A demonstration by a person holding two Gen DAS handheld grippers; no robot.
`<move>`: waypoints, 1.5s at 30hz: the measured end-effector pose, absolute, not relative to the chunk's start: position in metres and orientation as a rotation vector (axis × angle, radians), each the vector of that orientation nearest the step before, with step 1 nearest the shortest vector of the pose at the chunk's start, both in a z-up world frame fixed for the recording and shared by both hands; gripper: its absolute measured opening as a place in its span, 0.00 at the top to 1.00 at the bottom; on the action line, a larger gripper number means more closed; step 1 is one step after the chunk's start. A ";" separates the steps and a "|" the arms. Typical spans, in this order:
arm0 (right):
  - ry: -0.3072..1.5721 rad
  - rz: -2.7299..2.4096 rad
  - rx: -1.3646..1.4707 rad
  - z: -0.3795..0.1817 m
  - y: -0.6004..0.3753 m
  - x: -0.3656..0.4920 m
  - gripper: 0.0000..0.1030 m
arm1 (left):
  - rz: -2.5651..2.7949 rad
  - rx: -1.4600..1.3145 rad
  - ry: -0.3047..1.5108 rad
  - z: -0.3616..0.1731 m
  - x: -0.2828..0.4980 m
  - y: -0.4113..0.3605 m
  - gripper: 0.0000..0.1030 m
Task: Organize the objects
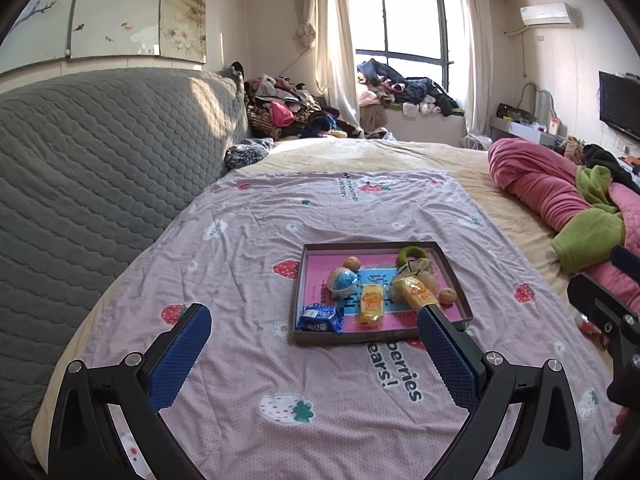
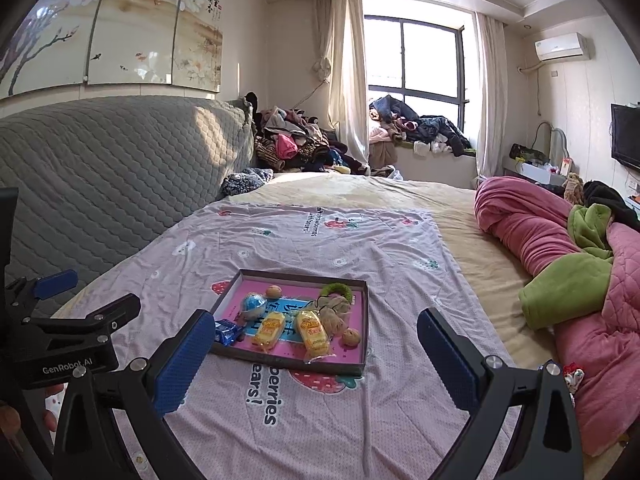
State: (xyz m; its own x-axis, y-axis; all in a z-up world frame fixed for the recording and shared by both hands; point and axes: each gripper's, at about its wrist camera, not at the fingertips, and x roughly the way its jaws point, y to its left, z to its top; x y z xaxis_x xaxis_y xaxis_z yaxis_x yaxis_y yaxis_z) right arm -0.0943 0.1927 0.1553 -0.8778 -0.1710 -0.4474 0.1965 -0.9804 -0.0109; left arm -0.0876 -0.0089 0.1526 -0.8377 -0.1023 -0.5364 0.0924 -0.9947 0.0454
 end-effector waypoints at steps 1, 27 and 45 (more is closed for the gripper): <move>0.089 -2.873 0.673 0.156 0.191 -0.092 0.01 | -2.912 0.851 -0.032 0.153 -0.084 -0.010 0.00; 0.112 -2.871 0.704 0.143 0.191 -0.061 0.01 | -2.886 0.924 -0.032 0.132 -0.053 -0.015 0.00; 0.109 -2.851 0.805 0.105 0.194 -0.062 0.01 | -2.857 1.020 -0.046 0.087 -0.056 -0.014 0.00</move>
State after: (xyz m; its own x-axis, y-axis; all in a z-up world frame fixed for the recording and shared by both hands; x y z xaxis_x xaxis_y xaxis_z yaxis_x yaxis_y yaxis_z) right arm -0.0622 0.1942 0.1052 -0.8380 -0.1494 -0.5248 0.1889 -0.9817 -0.0221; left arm -0.0563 -0.0141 0.0869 -0.7689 -0.1112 -0.6296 0.0908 -0.9938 0.0646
